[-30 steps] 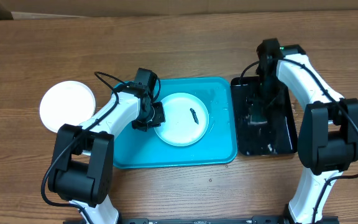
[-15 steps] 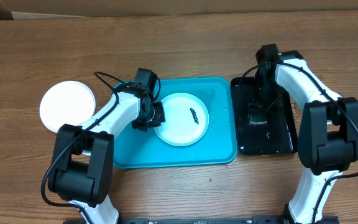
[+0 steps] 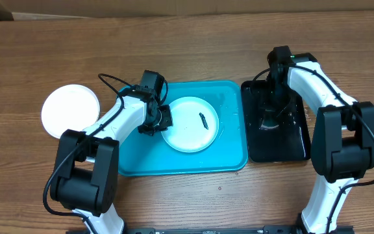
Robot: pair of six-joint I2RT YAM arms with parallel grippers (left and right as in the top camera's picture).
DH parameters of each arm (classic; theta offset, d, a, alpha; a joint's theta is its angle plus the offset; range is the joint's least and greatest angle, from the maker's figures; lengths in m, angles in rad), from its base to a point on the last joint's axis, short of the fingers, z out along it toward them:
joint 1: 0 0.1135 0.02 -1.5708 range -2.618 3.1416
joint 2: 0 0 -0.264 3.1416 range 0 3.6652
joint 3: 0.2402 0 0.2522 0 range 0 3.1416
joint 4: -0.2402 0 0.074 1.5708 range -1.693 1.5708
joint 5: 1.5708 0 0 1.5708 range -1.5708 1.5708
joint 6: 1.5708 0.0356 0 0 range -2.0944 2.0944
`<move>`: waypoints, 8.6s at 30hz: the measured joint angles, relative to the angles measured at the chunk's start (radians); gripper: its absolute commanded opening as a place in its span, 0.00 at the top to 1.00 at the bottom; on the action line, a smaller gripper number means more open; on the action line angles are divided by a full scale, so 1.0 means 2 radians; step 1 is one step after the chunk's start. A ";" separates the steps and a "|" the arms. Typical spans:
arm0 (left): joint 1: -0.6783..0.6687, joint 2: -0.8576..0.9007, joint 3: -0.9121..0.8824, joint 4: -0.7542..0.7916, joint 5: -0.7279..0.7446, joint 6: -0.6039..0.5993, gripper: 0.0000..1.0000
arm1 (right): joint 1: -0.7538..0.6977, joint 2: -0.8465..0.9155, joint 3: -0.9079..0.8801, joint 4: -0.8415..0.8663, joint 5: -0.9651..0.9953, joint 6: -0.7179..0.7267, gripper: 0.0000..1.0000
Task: Clean dirty plates on tray and stack at the side
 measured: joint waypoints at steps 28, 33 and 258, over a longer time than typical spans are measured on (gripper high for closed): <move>0.049 0.000 0.000 0.000 0.072 0.035 0.84 | -0.002 0.000 0.000 0.000 0.000 -0.008 0.77; 0.049 0.000 0.000 0.000 0.072 0.035 0.85 | -0.002 0.000 0.000 0.004 0.000 -0.010 0.76; 0.023 -0.010 -0.001 -0.007 0.011 0.027 0.79 | -0.223 0.030 0.191 -0.076 0.001 0.038 0.00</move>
